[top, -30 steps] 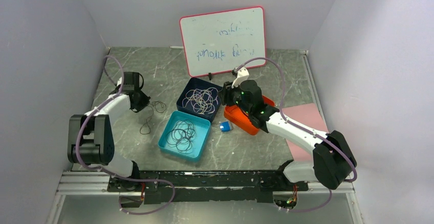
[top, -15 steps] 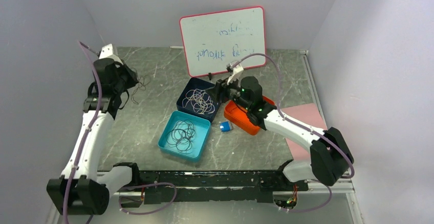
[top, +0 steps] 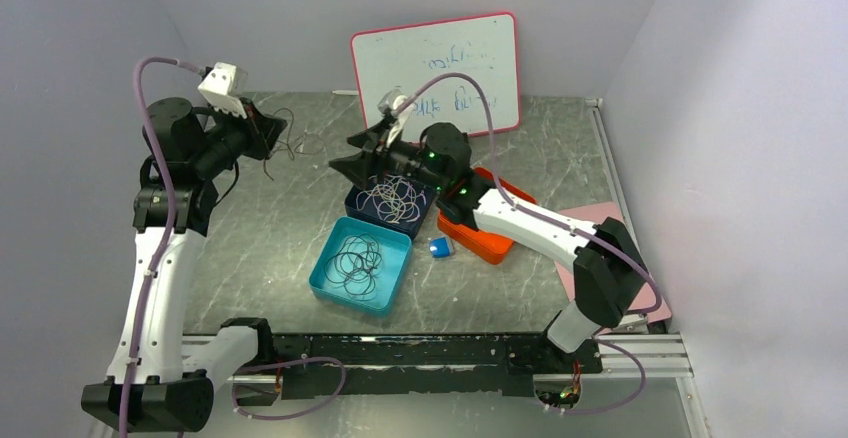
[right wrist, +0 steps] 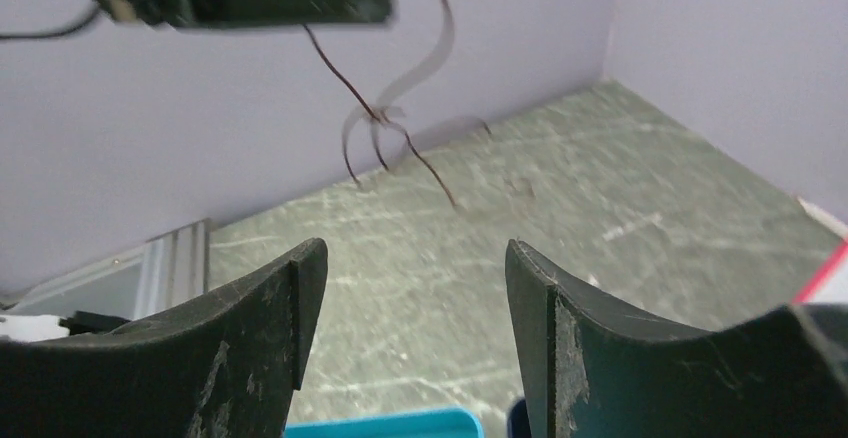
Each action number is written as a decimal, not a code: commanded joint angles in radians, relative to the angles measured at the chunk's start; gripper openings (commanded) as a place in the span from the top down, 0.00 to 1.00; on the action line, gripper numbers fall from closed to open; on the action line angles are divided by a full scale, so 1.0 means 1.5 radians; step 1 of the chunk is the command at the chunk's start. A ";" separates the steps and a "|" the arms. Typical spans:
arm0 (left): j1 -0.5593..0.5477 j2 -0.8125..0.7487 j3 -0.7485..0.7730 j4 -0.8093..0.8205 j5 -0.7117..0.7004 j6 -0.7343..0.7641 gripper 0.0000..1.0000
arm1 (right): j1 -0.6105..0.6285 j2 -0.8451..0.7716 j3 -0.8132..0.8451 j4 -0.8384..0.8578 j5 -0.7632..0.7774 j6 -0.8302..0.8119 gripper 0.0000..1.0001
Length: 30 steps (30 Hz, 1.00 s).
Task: Untangle the cables
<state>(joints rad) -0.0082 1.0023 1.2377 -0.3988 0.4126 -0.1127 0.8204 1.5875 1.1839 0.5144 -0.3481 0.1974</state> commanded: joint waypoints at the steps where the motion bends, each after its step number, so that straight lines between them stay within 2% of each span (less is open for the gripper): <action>1: 0.003 0.009 0.010 -0.020 0.138 0.038 0.93 | 0.036 0.030 0.060 0.008 -0.001 -0.038 0.31; 5: 0.003 0.013 0.004 -0.006 0.203 0.031 0.93 | 0.050 0.037 0.070 0.011 0.026 -0.039 0.32; 12: -0.021 0.022 -0.016 0.025 0.281 0.018 0.93 | 0.048 0.013 0.049 -0.012 0.163 -0.020 0.44; 23: -0.129 0.040 -0.008 0.036 0.245 0.017 0.93 | 0.046 0.033 0.054 0.014 0.135 0.025 0.45; 26: -0.137 0.041 0.001 0.039 0.245 0.009 0.93 | 0.046 0.043 0.056 0.014 0.133 0.030 0.50; 30: -0.139 0.043 0.042 0.040 0.236 -0.009 0.93 | 0.046 0.065 0.056 0.009 0.130 0.026 0.63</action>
<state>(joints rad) -0.2081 1.0622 1.2224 -0.3683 0.7677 -0.0978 0.8856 1.6485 1.2575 0.5106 -0.1421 0.2295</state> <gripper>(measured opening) 0.074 0.413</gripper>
